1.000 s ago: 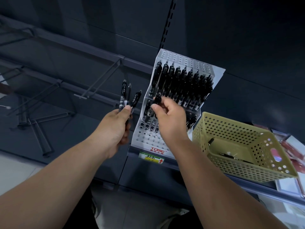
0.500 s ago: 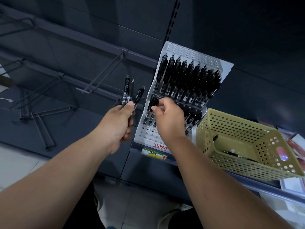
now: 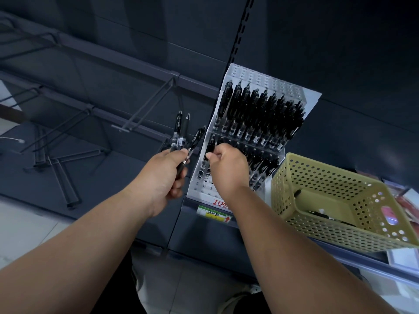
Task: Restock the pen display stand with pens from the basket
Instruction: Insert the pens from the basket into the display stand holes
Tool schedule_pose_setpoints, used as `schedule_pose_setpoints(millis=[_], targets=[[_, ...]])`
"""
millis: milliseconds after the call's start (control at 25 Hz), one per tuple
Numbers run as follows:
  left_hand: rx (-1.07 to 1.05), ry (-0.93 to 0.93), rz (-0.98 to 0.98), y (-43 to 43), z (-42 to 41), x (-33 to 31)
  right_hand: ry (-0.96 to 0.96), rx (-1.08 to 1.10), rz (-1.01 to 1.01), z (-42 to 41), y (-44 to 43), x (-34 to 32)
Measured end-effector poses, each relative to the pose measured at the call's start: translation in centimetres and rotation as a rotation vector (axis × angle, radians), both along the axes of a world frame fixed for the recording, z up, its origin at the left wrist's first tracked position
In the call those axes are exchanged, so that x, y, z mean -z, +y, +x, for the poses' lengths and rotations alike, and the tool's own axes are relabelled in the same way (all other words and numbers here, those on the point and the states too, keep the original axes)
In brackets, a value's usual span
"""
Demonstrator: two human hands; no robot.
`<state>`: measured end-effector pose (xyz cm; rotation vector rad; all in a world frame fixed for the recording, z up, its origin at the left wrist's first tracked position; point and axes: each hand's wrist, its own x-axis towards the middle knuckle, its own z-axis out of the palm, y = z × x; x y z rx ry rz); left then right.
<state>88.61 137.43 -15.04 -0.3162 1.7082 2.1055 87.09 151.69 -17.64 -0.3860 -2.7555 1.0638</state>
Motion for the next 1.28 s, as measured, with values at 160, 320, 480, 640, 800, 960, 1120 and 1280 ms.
schedule_pose_setpoints(millis=[160,320,480,640,800,960,1120,1280], targets=[[0.021,0.099,-0.008,0.1,0.7,-0.9,-0.03,0.043,-0.152,1.3,0.3,-1.4],[0.016,0.154,-0.008,0.9,1.6,-1.6,0.04,0.124,-0.717,3.3,-0.1,-4.2],[0.099,0.241,-0.099,1.7,2.1,-1.9,0.03,0.09,-0.944,3.8,0.0,-6.4],[0.139,0.324,-0.171,1.9,2.3,-2.0,-0.01,0.124,-1.021,4.2,0.4,-7.0],[0.049,0.304,-0.217,1.8,2.1,-1.8,0.059,0.173,-0.991,4.2,1.3,-7.3],[-0.062,0.241,-0.252,1.1,1.2,-0.9,0.208,0.215,-0.809,4.2,2.1,-7.3],[-0.051,0.176,-0.236,0.8,0.6,-0.1,0.239,0.154,-0.488,3.8,2.0,-6.2],[-0.033,0.173,-0.227,0.7,0.4,0.1,0.262,0.123,-0.38,2.9,1.7,-4.4]])
